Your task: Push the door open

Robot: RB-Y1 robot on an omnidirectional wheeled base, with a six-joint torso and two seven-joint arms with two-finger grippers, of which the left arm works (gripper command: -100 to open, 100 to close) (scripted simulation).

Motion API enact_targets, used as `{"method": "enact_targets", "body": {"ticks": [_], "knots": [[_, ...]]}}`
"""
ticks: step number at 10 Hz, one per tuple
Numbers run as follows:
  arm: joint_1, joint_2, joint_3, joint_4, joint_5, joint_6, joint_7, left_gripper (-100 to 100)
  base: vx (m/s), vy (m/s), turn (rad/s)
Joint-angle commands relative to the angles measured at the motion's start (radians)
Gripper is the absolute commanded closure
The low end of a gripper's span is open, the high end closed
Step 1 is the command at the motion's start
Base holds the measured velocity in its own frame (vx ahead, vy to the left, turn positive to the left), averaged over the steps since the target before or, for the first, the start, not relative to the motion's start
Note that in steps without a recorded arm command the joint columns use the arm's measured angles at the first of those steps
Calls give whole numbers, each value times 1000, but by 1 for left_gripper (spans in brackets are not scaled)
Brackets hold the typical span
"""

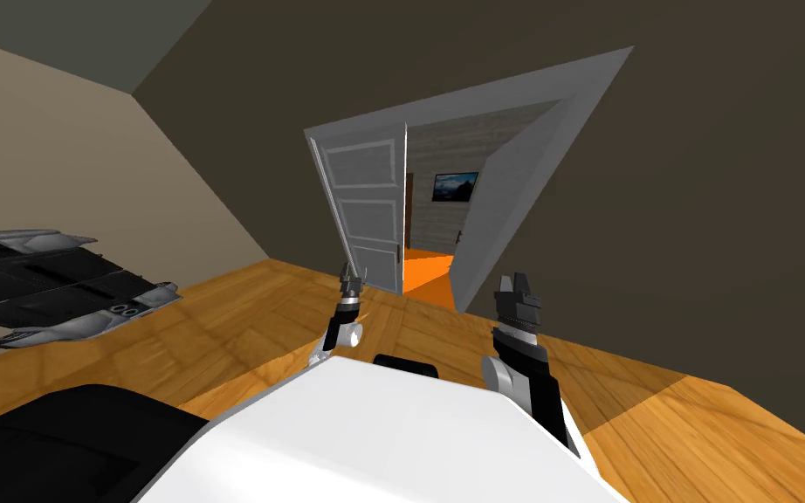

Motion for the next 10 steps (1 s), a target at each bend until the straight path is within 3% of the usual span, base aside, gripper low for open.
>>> {"method": "enact_targets", "body": {"ticks": [1,10], "knots": [[-9,5,-2,41,20,-14,34,-100,94,42,-150],[-74,10,-17,267,129,-74,201,-100,84,57,-153]]}}
